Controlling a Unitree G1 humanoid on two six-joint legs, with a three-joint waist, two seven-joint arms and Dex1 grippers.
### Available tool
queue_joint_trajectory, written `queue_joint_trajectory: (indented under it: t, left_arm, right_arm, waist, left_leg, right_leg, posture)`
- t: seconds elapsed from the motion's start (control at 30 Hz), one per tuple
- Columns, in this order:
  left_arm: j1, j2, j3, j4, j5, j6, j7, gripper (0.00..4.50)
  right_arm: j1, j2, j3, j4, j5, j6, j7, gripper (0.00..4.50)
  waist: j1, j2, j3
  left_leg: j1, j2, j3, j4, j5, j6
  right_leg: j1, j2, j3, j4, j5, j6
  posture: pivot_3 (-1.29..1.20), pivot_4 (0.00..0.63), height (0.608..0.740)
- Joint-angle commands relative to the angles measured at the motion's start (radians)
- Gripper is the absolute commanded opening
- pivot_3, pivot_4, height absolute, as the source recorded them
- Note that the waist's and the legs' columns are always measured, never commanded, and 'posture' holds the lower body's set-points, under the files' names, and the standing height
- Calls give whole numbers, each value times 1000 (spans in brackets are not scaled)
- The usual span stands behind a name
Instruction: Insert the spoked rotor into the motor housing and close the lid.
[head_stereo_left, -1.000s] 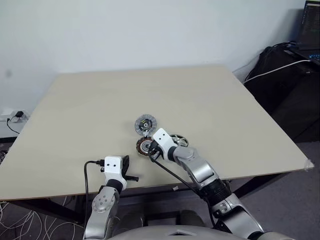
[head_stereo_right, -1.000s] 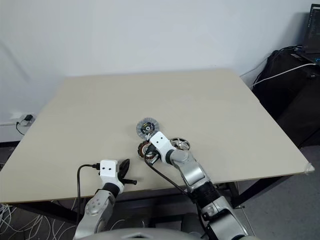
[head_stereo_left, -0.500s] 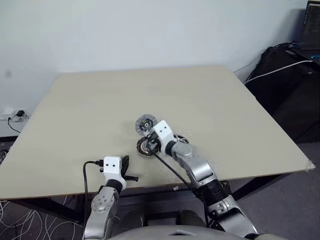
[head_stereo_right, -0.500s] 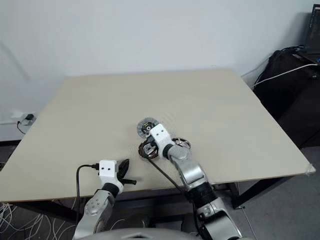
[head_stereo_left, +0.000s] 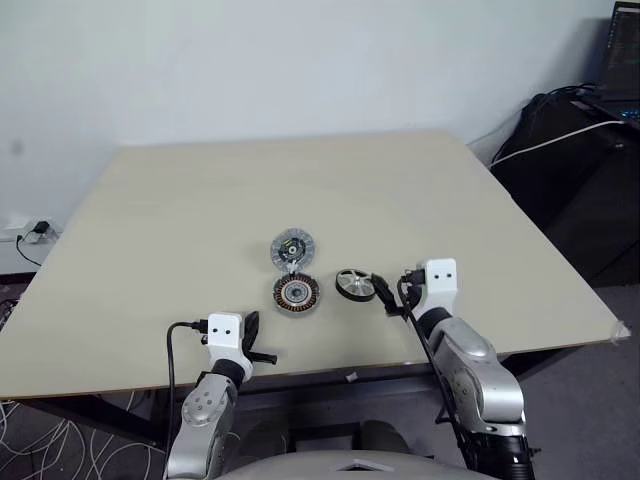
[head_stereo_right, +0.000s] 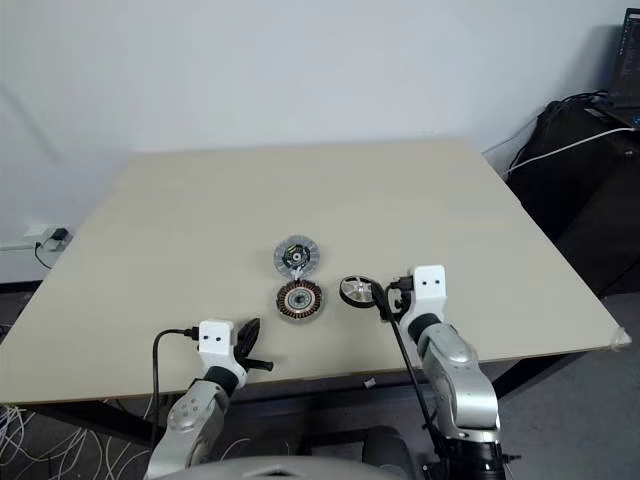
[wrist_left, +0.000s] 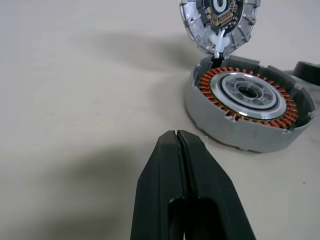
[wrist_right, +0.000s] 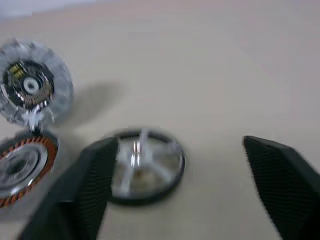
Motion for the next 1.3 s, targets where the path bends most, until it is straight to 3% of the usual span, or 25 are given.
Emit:
queue_joint_trajectory:
  t: [0.03,0.13,0.23,0.33,0.53,0.8,1.3]
  left_arm:
    - [-17,6,-7,-15,-2,-7,-11,51]
    - [-17,7,-7,-11,-2,-3,-15,51]
    - [-17,7,-7,-10,-1,-1,-16,51]
    - [-15,9,-8,-14,0,-1,-15,51]
    - [-5,9,-6,-21,0,-4,-8,51]
    - [-6,11,-6,-23,-3,1,-9,51]
    - [-4,14,-5,-27,2,-1,-1,51]
  right_arm:
    - [-13,82,-79,-84,159,187,-58,4483]
    - [-62,246,-238,-91,370,328,-185,4483]
    - [-123,332,-353,-51,607,396,-343,4483]
    - [-176,342,-415,26,753,385,-497,4483]
    - [-197,285,-377,107,937,351,-611,4483]
    - [-171,244,-272,144,1047,325,-645,4483]
    - [-172,190,-201,236,1033,230,-633,4483]
  waist:
    - [0,1,0]
    - [3,2,1]
    - [7,4,3]
    - [5,4,3]
    - [-3,8,4]
    - [-5,8,4]
    - [-5,8,4]
  left_leg:
    - [0,1,0,0,0,0]
    - [0,1,0,0,-1,-1]
    - [-1,0,0,1,-1,-1]
    - [-1,1,0,0,-1,-1]
    - [-1,2,0,-1,1,4]
    - [-1,2,1,-1,0,5]
    - [-1,2,1,-1,0,5]
  right_leg:
    - [0,0,0,0,0,0]
    - [0,1,0,0,0,0]
    - [0,0,0,-1,0,0]
    - [-1,1,0,-1,1,1]
    - [-2,2,0,0,1,1]
    - [-2,2,0,-1,1,1]
    - [-2,2,0,-1,1,1]
  posture:
    - [0,0,740]
    - [0,0,740]
    - [0,0,740]
    - [0,0,740]
    - [0,0,740]
    - [0,0,740]
    - [0,0,740]
